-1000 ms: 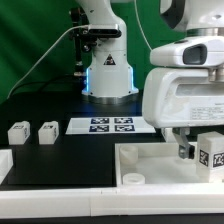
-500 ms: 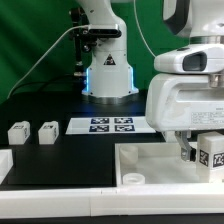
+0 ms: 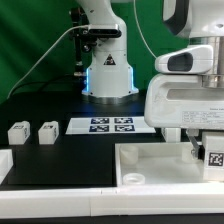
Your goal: Assemble one leg
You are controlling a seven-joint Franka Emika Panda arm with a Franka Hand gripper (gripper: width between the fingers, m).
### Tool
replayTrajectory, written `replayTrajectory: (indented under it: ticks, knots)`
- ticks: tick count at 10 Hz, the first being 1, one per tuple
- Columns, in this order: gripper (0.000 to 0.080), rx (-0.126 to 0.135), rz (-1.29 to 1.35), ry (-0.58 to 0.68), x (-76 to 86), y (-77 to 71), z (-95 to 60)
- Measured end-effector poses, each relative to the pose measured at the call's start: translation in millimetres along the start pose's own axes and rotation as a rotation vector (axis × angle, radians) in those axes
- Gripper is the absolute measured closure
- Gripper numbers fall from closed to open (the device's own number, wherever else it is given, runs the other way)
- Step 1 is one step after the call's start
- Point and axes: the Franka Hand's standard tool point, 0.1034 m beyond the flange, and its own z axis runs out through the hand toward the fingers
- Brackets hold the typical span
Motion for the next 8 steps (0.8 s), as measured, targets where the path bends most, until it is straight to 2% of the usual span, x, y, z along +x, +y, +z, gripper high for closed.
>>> replayTrajectory:
  ticks: [3, 8]
  knots:
    - [0.0527, 0.011, 0.381, -0.002, 3.8, 2.1, 2.1]
    - [0.0525, 0.011, 0.381, -0.002, 3.8, 2.1, 2.1]
